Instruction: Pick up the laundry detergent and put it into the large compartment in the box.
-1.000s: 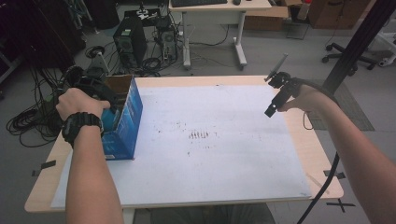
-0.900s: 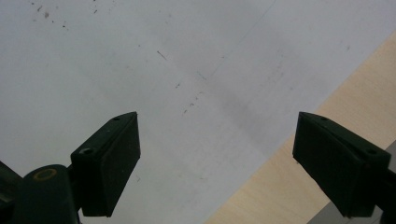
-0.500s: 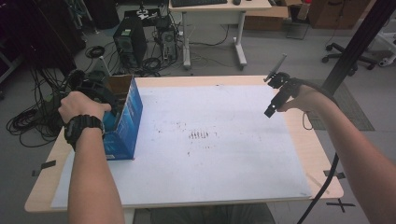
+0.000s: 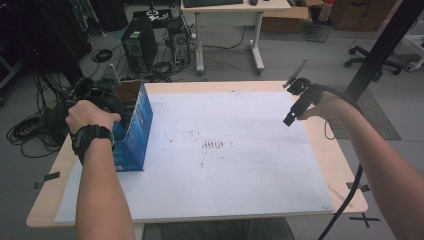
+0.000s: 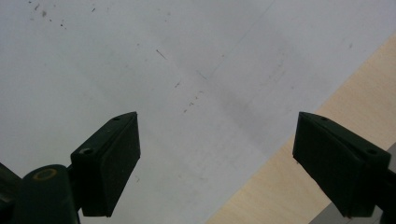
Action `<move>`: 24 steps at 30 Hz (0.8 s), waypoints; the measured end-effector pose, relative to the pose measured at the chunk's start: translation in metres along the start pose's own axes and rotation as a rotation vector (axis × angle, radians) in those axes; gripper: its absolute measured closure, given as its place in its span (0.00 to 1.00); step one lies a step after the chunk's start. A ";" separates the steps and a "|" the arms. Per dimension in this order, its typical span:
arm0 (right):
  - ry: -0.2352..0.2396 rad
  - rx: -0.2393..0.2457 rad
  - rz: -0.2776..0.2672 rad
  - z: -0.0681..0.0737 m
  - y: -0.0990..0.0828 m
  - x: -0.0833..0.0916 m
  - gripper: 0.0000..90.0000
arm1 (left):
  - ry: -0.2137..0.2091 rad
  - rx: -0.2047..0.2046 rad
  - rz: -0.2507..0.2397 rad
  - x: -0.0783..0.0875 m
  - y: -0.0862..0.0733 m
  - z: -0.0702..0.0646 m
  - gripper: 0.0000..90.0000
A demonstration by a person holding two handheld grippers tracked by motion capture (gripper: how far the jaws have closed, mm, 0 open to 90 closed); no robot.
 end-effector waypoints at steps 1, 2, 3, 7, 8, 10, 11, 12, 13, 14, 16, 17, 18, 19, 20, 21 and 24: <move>-0.001 0.001 0.001 0.000 0.000 0.000 0.16 | 0.000 -0.001 -0.002 -0.001 0.000 0.000 0.41; 0.000 -0.001 0.000 0.000 0.000 0.000 0.16 | -0.002 0.000 -0.001 -0.002 0.000 0.001 0.41; 0.000 0.000 0.000 0.000 0.000 -0.001 0.16 | 0.000 -0.001 0.006 -0.003 0.000 0.001 0.41; 0.003 0.001 0.000 0.000 0.000 -0.002 0.16 | 0.006 -0.001 0.005 -0.004 -0.001 0.001 0.41; 0.004 0.000 0.001 0.000 0.000 -0.003 0.16 | 0.006 0.004 0.002 -0.004 -0.001 0.002 0.41; 0.004 0.004 0.002 0.000 0.000 -0.003 0.16 | 0.007 0.005 0.002 -0.005 -0.001 0.002 0.41; 0.007 0.001 -0.001 0.000 0.000 -0.004 0.16 | 0.007 0.001 0.009 -0.006 -0.001 0.002 0.41; 0.005 0.001 0.000 0.000 0.000 -0.004 0.16 | 0.011 0.005 0.008 -0.007 -0.001 0.003 0.41; 0.005 0.001 0.000 0.000 0.000 -0.004 0.16 | 0.011 0.005 0.008 -0.007 -0.001 0.003 0.41; 0.005 0.001 0.000 0.000 -0.001 -0.005 0.16 | 0.010 0.005 0.015 -0.009 -0.002 0.003 0.41; 0.006 -0.001 0.000 0.000 -0.001 -0.005 0.16 | 0.009 0.007 0.011 -0.011 -0.002 0.004 0.41; 0.005 -0.001 0.001 0.000 -0.001 -0.005 0.16 | 0.008 0.005 0.017 -0.011 -0.002 0.004 0.41; 0.005 -0.002 0.001 0.000 -0.001 -0.004 0.16 | 0.006 0.003 0.019 -0.012 -0.002 0.004 0.41; 0.005 -0.003 0.000 -0.001 -0.002 -0.004 0.16 | 0.005 0.004 0.017 -0.013 -0.002 0.004 0.41; 0.004 -0.005 0.001 -0.001 -0.002 -0.004 0.16 | 0.004 0.004 0.019 -0.013 -0.002 0.004 0.41; 0.004 -0.006 0.002 -0.001 -0.002 -0.004 0.16 | 0.005 0.005 0.017 -0.014 -0.002 0.004 0.41; 0.004 -0.004 0.002 0.000 -0.002 -0.004 0.16 | 0.006 0.001 0.018 -0.015 -0.002 0.004 0.41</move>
Point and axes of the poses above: each handheld gripper's, and its own axes: x roughly backward along the jaws, y roughly out of its top, z roughly to its left, the point moved 3 cm from there along -x, roughly forward along the jaws, and after that the axes turned 10 degrees about -y, right-handed, at the moved point
